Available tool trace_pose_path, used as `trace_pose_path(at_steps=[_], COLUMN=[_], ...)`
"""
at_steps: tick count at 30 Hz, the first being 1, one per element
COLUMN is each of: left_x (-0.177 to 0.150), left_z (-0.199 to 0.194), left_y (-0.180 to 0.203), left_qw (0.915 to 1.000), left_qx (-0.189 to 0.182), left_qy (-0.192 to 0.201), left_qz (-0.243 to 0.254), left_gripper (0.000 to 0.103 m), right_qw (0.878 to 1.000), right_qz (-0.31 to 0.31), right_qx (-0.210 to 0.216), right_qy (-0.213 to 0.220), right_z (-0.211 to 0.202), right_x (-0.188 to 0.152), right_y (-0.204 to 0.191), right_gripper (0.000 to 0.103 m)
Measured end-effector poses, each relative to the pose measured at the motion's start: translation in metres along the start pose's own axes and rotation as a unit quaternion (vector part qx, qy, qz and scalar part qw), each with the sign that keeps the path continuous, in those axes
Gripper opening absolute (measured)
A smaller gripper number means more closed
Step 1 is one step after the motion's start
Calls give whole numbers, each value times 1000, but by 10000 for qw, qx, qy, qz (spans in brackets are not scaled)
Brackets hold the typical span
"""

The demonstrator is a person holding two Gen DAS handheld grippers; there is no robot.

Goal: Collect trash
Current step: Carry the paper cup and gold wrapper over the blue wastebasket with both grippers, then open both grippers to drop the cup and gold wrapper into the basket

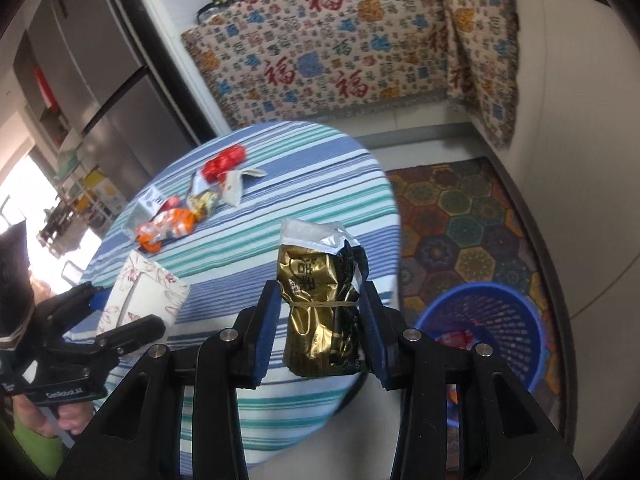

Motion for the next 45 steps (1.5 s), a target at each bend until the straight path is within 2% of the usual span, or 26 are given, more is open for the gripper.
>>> trace_pose_path(at_steps=[6,10,14,19,30,42,45], left_x=[20,27,26,20,9,13,10], left_z=[33,58,85,125,193,224,232], left_y=[67,106,136,154,176,187,190], left_qw=[9981,9967,9946,9938,9921,9914,9906], left_qx=[-519,-685,-867,-879,-795,-732,-755], left_qy=[-104,-164,-281,-463,-821,-870,-877], left_qz=[318,402,494,505,527,643,733], left_gripper=[62,62,62,62,62,62,64], right_qw=[9969,9927,9886,9857,9824,9787,9783], right_qz=[378,602,907,1176,1418,1690,1741], right_qx=[-682,-1050,-1197,-1200,-1195,-1152,-1117], right_qy=[34,-18,-75,-127,-245,-161,-146], right_z=[-24,-26,-18,-10,-2,0,2], right_x=[-5,-11,-22,-32,-35,-32,-31], right_y=[75,119,160,197,223,231,232], right_gripper=[41,41,41,41,42,43,47])
Point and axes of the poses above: each gripper's, at about its wrist camera, not at the fingertips, and z roughly the way its jaws point, y to its right, x to its top, the point moved 4 cm from there along z, roughly the way its jaws point, and after that the axes turned 2 degrees about -z, right-handed, at the moved point
